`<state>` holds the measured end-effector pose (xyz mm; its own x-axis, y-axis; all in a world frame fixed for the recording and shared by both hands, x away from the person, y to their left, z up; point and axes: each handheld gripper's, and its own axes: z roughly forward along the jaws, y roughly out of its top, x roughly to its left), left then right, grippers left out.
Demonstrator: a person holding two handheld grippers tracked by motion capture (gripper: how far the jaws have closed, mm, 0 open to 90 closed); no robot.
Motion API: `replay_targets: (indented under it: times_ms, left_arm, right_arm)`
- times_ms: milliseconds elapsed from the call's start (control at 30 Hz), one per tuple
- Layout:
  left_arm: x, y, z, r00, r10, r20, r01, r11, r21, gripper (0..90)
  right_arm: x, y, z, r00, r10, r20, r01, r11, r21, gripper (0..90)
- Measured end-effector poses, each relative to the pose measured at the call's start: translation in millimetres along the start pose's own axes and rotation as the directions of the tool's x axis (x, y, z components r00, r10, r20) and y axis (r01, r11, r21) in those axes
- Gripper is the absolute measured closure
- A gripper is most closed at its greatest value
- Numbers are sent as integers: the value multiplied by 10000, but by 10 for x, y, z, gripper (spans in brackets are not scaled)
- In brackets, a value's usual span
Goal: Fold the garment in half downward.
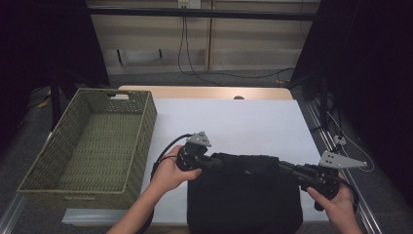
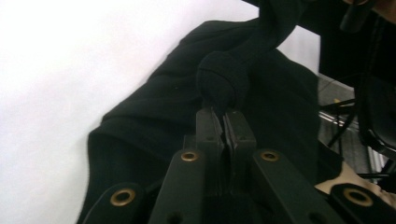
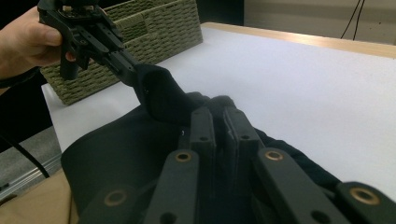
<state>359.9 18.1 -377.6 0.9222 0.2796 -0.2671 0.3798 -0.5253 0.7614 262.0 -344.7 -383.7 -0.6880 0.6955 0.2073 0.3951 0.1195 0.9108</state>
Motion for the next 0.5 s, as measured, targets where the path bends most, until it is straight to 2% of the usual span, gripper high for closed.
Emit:
replay_targets:
  times_ms: [233, 333, 500]
  left_arm:
    - [-79, -23, 27, 9991, -13, 424, 4, 9998, 207, 868]
    - [-140, -20, 4, 9980, 118, 625, -133, 9997, 228, 868]
    - [-279, -43, -83, 9948, 369, 952, -388, 9991, 179, 867]
  right_arm:
    - [67, -42, -15, 9995, 15, -312, -12, 9999, 104, 837]
    - [105, -50, -38, 9986, 55, -525, -50, 9999, 95, 837]
    - [241, -68, -129, 9956, -237, -902, 265, 9992, 303, 836]
